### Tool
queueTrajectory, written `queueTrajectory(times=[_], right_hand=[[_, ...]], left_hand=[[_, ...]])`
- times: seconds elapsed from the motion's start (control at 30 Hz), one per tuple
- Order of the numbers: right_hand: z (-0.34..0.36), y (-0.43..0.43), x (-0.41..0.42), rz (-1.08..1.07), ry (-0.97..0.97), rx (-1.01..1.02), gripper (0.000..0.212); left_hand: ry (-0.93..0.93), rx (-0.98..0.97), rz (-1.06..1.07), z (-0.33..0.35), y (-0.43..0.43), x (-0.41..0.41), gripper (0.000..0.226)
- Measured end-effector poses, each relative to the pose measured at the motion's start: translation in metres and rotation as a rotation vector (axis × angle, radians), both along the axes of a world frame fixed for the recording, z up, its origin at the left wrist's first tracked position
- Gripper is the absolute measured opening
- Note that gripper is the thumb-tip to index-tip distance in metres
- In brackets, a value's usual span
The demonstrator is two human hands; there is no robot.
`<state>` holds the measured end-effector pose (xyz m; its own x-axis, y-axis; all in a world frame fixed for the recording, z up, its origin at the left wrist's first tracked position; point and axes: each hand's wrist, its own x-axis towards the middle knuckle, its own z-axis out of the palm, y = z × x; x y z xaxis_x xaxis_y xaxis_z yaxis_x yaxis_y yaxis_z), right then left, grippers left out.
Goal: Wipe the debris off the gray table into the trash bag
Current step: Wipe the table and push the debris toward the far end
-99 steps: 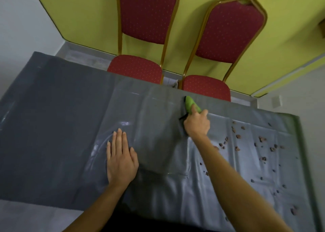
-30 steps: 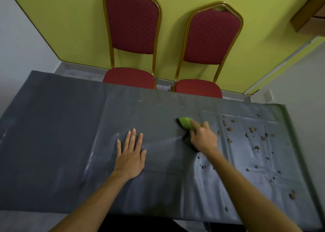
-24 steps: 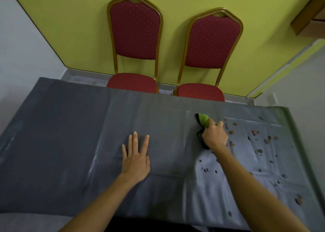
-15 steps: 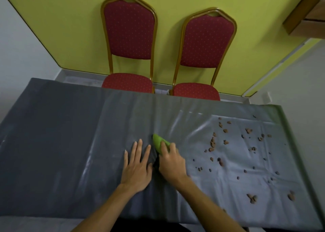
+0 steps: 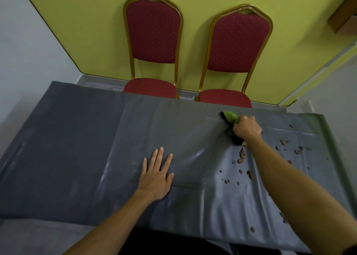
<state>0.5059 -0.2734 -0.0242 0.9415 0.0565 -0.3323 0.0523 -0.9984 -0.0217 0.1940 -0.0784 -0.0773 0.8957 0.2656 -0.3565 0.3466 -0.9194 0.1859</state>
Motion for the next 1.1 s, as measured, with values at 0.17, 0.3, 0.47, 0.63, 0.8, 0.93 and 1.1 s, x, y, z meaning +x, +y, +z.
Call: queueTrajectory(times=[0.17,0.3,0.47,0.63,0.8,0.93,1.1], right_hand=[[-0.014,0.028,-0.078,0.016,-0.117,0.214,0.032],[-0.019,0.044,-0.159,0.09,-0.131,0.329,0.027],[-0.025,0.054,-0.232,0.317,-0.063,0.323,0.038],[-0.019,0.021,-0.19,0.23,-0.15,0.293,0.045],[-0.017,0.012,-0.162,-0.054,-0.146,0.31,0.039],[-0.023,0.033,-0.214,0.077,-0.138,0.321,0.039],[-0.026,0.024,-0.264,0.335,-0.097,0.353,0.043]], left_hand=[[0.029,-0.002,0.009,-0.003,0.003,0.0,0.066],[0.023,-0.002,0.018,-0.005,0.001,-0.001,0.066],[-0.003,0.042,0.026,-0.006,-0.002,-0.004,0.067],[-0.031,0.003,0.015,-0.001,0.001,-0.004,0.066],[-0.032,-0.008,0.057,0.005,-0.014,-0.007,0.063],[-0.079,-0.013,0.098,0.002,-0.019,-0.012,0.062],[-0.08,0.012,0.097,-0.001,-0.02,-0.012,0.062]])
